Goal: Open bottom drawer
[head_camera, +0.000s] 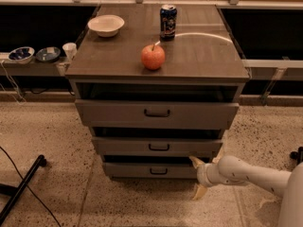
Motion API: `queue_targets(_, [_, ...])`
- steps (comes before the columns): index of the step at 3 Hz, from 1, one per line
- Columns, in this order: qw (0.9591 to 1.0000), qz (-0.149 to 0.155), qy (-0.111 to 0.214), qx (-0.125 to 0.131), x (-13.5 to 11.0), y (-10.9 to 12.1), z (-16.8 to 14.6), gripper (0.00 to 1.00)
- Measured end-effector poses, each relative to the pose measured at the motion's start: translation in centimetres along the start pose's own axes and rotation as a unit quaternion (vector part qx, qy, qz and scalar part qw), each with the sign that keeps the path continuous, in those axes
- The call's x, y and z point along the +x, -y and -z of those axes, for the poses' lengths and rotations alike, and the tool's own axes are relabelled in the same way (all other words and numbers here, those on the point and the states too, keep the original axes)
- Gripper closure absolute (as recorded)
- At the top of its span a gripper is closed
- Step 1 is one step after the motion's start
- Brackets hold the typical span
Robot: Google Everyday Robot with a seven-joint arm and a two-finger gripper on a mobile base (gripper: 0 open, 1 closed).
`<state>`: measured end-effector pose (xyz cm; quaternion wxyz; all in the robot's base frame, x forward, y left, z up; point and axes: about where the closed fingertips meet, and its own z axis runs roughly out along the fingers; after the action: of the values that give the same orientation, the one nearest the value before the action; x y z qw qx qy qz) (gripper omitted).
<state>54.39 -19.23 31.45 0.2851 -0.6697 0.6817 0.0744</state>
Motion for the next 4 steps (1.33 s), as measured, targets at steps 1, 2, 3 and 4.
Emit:
queue_targets(1, [0.9999,0.002,0.002,-0.015,0.0,-0.2,-0.8,0.0])
queue_targets(2, [0.9992,0.006,-0.008,-0.039,2.4,-1.3,-4.3,0.0])
queue_targets(3, [0.9986,0.003,-0.022,-0.047,4.8,-2.9,-6.2,0.0])
queue_targets(4, [0.9988,0.004,-0.029,-0.04,6.2,-3.5,-7.1,0.0])
